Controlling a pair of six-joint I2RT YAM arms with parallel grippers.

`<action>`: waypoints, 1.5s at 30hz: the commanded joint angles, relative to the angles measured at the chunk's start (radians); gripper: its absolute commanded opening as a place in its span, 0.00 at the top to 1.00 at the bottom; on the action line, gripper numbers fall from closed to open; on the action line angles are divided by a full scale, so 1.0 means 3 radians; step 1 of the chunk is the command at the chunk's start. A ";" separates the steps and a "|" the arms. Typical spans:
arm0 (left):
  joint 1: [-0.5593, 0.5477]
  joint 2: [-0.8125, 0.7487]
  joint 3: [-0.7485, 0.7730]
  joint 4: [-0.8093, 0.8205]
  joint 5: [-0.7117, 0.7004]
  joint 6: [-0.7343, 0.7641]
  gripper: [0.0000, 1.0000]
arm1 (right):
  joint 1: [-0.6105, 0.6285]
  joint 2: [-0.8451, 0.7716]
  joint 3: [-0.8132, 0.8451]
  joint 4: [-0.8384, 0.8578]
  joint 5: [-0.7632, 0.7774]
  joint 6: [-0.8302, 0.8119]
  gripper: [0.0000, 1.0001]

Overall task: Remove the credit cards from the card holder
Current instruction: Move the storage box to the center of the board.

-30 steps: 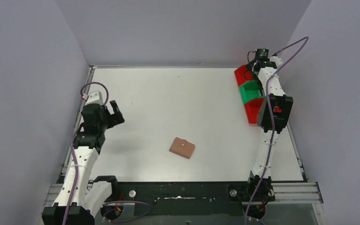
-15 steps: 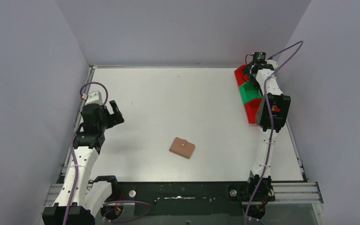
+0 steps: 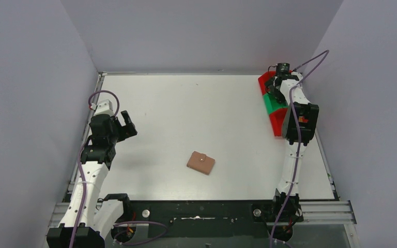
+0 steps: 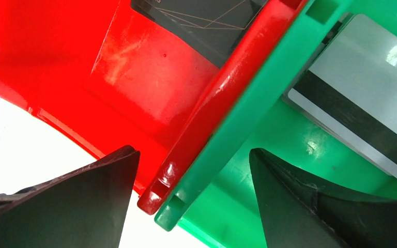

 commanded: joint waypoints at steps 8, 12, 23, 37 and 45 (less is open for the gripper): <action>0.0024 -0.0046 0.0059 0.0137 0.0026 0.0032 0.02 | 0.0161 -0.0158 -0.0301 0.0162 -0.0051 -0.0123 0.22; 0.0025 -0.0044 0.0058 0.0130 0.0024 0.0032 0.03 | 0.0267 -0.0300 -0.0546 0.0193 -0.0003 -0.0163 0.22; 0.0025 -0.0073 0.0055 0.0119 0.0008 0.0022 0.03 | 0.0702 -0.0833 -0.1297 0.0158 0.0047 -0.0116 0.22; 0.0029 -0.0065 0.0058 0.0128 0.0025 0.0022 0.03 | 0.1492 -0.1249 -0.1822 0.0175 0.0049 -0.0259 0.19; 0.0029 -0.0100 0.0049 0.0125 0.0004 0.0017 0.03 | 0.1890 -0.1173 -0.1752 0.0066 0.0006 -0.0315 0.18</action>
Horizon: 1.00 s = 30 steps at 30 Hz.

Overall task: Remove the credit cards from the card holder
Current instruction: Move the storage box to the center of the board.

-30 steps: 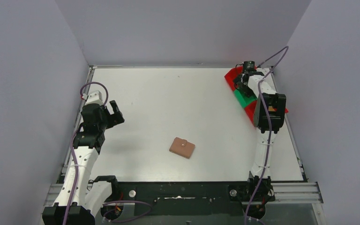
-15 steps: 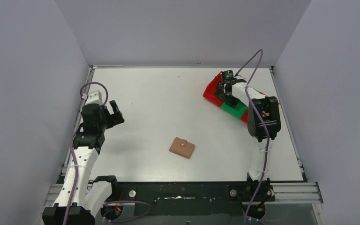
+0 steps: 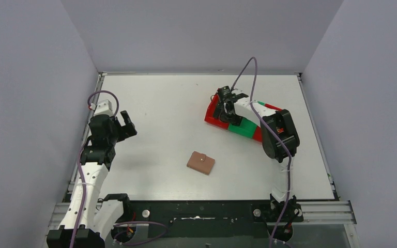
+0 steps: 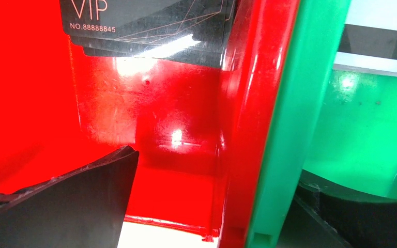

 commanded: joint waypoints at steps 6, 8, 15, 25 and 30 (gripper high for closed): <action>0.0028 -0.0055 0.0055 0.0119 0.0010 0.0017 0.02 | 0.0468 -0.0087 0.0093 -0.0046 -0.0039 -0.0158 0.18; 0.0028 -0.0057 0.0061 0.0113 0.0005 0.0022 0.03 | 0.0569 -0.0064 0.0139 -0.0074 -0.0052 -0.0219 0.18; 0.0028 -0.0071 0.0058 0.0105 -0.0002 0.0021 0.03 | 0.0852 -0.0047 0.0264 -0.0111 -0.0115 -0.0428 0.16; 0.0028 -0.0091 0.0058 0.0105 -0.0018 0.0016 0.02 | 0.1137 0.0060 0.0508 -0.0164 -0.0126 -0.0479 0.16; 0.0028 -0.0087 0.0058 0.0106 -0.0019 0.0017 0.03 | 0.1268 0.0172 0.0668 -0.0185 -0.0085 -0.0585 0.16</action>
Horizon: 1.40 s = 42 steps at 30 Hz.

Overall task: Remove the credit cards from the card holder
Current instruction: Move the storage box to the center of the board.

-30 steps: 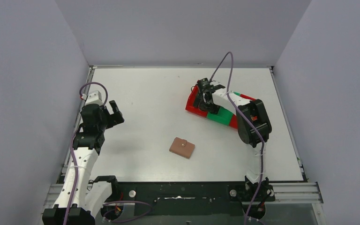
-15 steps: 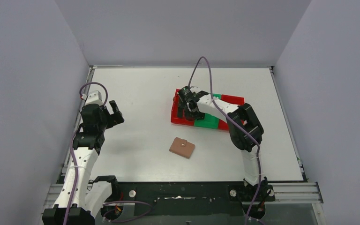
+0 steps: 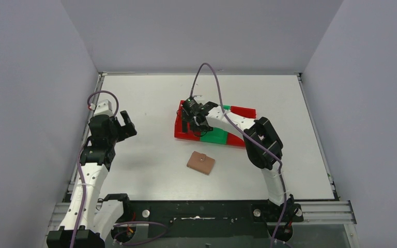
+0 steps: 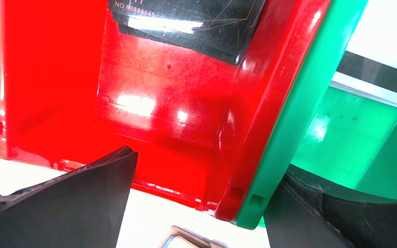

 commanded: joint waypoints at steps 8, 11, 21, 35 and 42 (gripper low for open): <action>0.0028 -0.0052 0.0058 0.0094 -0.0047 0.0012 0.02 | 0.0288 0.0103 0.0331 0.0026 0.0143 -0.0349 0.17; 0.0028 -0.0043 0.0059 0.0099 -0.0045 0.0007 0.02 | 0.0304 0.0026 0.0311 0.0023 0.0211 -0.0432 0.18; 0.0025 -0.0033 0.0061 0.0101 -0.0031 0.0007 0.03 | 0.0294 -0.0235 0.0363 -0.0082 0.0399 -0.0412 0.16; 0.0029 -0.0010 0.0059 0.0116 0.0014 0.0011 0.03 | 0.0071 -0.0886 -0.0408 0.0233 0.0217 -0.0162 0.09; 0.0028 -0.0013 0.0058 0.0109 0.0014 0.0012 0.03 | -0.0137 -0.1177 -0.0986 0.0668 -0.0281 -0.0250 0.06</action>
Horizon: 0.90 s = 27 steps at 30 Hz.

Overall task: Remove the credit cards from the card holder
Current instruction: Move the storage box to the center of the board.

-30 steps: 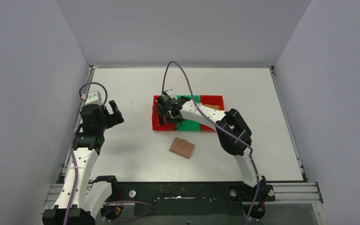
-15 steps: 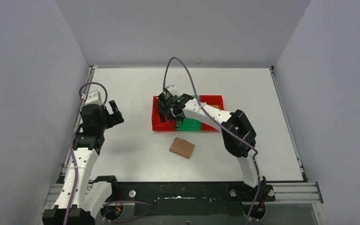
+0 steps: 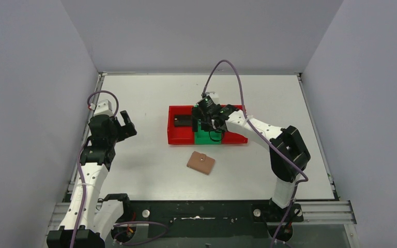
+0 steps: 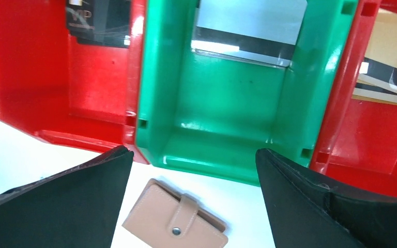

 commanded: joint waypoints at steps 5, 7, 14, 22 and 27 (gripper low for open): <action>0.0026 -0.0008 0.0058 0.0111 0.0035 0.0013 0.03 | -0.0144 -0.0195 -0.0354 0.0545 -0.0538 -0.0112 0.06; 0.0026 -0.0010 0.0058 0.0114 0.0033 0.0010 0.03 | -0.0153 -0.0154 -0.0387 0.0608 -0.0654 -0.0143 0.06; 0.0026 -0.0009 0.0059 0.0118 0.0041 0.0013 0.03 | -0.0144 0.0036 -0.0401 0.0679 -0.0932 -0.0326 0.06; 0.0026 -0.0014 0.0056 0.0116 0.0037 0.0013 0.03 | -0.0107 0.0144 -0.0434 0.0718 -0.0977 -0.0329 0.05; 0.0027 -0.0008 0.0054 0.0124 0.0046 0.0013 0.03 | -0.0038 0.0105 -0.0504 0.0748 -0.0962 -0.0229 0.05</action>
